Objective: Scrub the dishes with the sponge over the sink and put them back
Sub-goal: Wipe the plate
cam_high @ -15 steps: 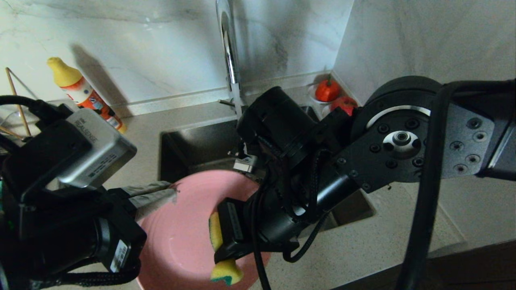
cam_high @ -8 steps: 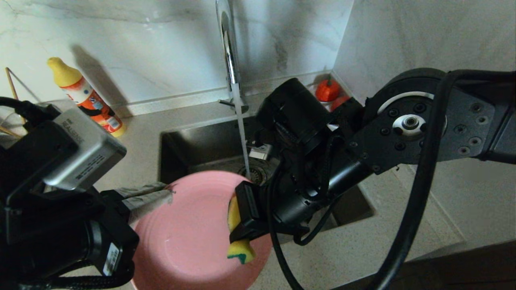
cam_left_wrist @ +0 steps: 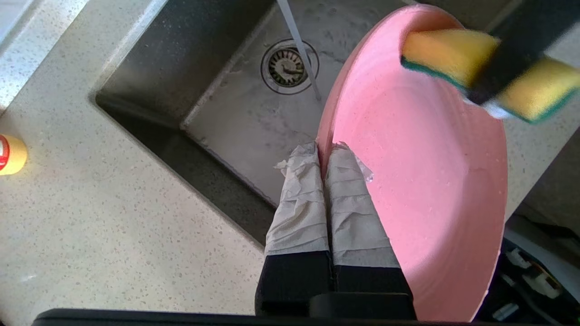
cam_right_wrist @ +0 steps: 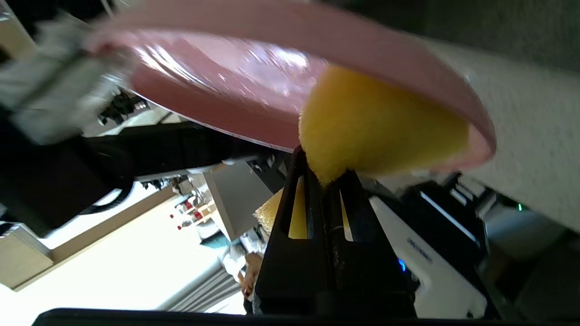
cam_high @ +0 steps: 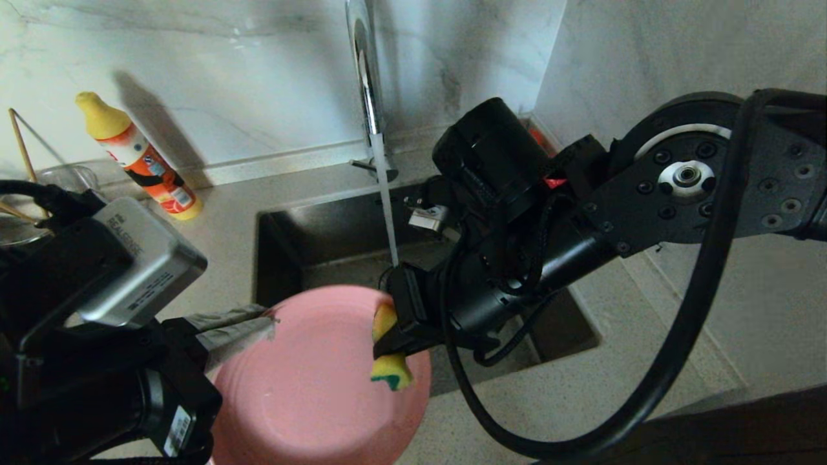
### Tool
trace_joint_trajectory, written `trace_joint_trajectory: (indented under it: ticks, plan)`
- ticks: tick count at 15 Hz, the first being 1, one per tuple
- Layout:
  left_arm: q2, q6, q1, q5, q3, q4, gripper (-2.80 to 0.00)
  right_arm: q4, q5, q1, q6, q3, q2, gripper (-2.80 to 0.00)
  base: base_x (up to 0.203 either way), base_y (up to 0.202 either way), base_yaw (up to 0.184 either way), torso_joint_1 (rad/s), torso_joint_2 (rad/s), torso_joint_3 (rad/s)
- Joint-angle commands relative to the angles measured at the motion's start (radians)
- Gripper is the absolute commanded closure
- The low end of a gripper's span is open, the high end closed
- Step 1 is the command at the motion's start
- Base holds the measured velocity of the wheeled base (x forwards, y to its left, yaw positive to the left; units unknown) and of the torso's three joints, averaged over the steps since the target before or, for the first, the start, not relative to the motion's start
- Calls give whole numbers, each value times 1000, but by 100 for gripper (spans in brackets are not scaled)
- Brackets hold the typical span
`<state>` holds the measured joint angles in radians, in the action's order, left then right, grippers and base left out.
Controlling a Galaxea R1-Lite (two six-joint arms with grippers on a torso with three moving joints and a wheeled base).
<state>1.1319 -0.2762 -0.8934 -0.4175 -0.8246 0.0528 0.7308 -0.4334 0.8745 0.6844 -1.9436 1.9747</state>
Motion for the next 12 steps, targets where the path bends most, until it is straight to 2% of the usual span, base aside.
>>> trace_joint_trajectory:
  ticks: [1, 8, 12]
  plan:
    - [3, 0, -2, 5, 2, -1, 0, -18, -2, 6, 3, -1, 4, 0, 0, 0, 0, 0, 0, 0]
    - [3, 9, -1, 13, 15, -2, 0, -38, -4, 95, 0, 0, 1, 0, 0, 0, 0, 0, 0, 0]
    - [4, 12, -1, 13, 15, -2, 0, -32, -4, 113, 0, 0, -17, 0, 0, 0, 0, 0, 0, 0]
